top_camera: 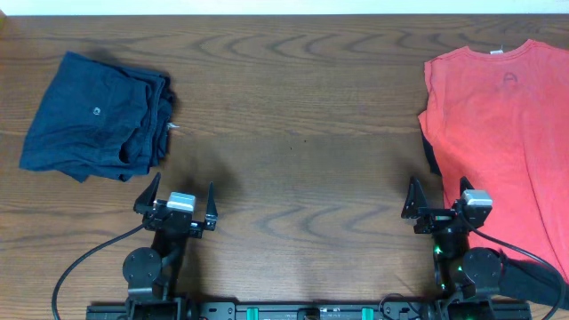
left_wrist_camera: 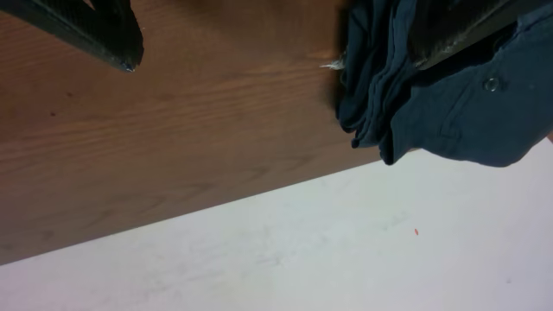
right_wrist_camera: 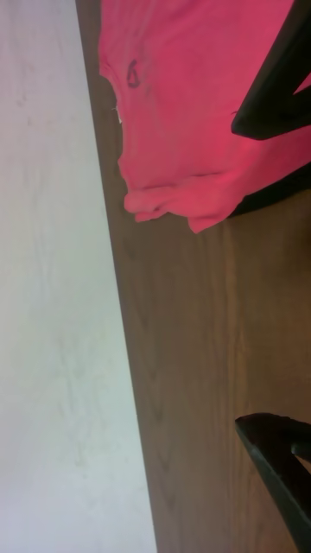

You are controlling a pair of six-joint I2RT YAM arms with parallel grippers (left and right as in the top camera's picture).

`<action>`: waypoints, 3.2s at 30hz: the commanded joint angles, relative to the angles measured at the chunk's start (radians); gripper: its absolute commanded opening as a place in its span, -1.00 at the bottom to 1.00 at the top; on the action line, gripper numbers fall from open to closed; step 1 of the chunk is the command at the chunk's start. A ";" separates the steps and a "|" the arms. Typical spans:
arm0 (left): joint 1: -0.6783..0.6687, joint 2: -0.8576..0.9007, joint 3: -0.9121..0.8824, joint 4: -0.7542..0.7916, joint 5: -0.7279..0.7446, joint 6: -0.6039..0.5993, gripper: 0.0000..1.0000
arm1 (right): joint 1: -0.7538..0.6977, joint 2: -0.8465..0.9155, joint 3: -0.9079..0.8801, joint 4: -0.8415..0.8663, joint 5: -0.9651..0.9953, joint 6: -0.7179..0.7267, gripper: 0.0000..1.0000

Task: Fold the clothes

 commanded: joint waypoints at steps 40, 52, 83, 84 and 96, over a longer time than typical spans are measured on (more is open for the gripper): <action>-0.004 -0.003 0.064 0.079 0.126 -0.144 0.96 | -0.017 -0.005 0.058 0.030 -0.090 -0.015 0.99; -0.004 0.431 0.621 -0.260 0.130 -0.214 0.96 | -0.017 0.484 0.531 -0.314 -0.097 -0.050 0.98; -0.004 1.185 1.326 -0.911 0.261 -0.223 0.96 | -0.155 1.798 1.305 -0.557 0.059 0.070 0.59; -0.004 1.185 1.326 -0.910 0.261 -0.223 0.96 | -0.164 1.820 1.305 -0.549 0.048 0.072 0.54; -0.004 1.185 1.326 -0.910 0.261 -0.223 0.96 | -0.177 1.972 1.305 -0.513 0.005 0.084 0.42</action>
